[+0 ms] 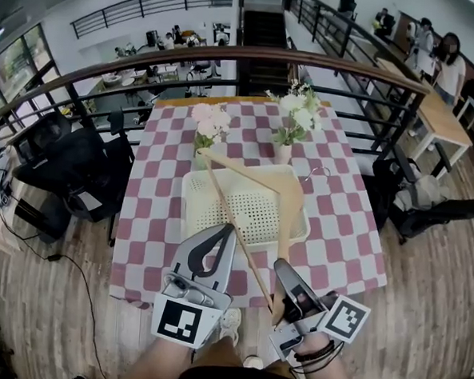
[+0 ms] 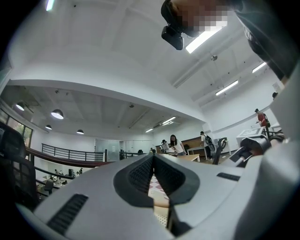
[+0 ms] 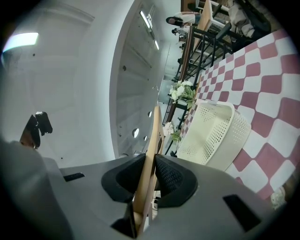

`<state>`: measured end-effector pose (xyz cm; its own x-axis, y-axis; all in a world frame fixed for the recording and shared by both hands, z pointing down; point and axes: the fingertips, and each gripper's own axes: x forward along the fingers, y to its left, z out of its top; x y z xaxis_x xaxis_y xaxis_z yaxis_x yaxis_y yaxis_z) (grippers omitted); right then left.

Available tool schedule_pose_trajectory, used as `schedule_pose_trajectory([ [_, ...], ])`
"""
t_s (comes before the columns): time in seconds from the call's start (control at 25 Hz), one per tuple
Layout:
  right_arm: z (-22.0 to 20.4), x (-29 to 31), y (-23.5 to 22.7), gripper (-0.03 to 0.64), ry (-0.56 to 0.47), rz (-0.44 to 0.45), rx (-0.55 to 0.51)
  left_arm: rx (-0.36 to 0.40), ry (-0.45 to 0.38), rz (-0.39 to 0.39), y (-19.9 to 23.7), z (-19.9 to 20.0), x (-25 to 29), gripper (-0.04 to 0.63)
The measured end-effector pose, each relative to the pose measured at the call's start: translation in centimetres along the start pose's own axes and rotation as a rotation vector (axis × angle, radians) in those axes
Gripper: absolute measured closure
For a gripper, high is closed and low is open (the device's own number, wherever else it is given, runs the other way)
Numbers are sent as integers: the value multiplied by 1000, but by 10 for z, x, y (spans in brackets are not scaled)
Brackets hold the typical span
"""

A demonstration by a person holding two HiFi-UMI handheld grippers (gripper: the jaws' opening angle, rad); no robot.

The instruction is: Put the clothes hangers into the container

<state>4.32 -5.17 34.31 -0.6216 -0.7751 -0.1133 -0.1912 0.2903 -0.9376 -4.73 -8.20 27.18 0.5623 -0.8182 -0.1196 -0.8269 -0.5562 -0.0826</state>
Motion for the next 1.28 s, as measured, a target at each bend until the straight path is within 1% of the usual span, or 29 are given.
schedule_pose_trajectory([
  [0.48, 2, 14, -21, 540, 43, -34, 5, -27, 32, -5, 11, -22, 14, 588],
  [0.92, -10, 31, -41, 540, 127, -89, 5, -59, 59, 5, 28, -44, 18, 588],
  [1.28, -11, 32, -54, 540, 172, -130, -3, -80, 79, 5, 35, -55, 18, 588],
])
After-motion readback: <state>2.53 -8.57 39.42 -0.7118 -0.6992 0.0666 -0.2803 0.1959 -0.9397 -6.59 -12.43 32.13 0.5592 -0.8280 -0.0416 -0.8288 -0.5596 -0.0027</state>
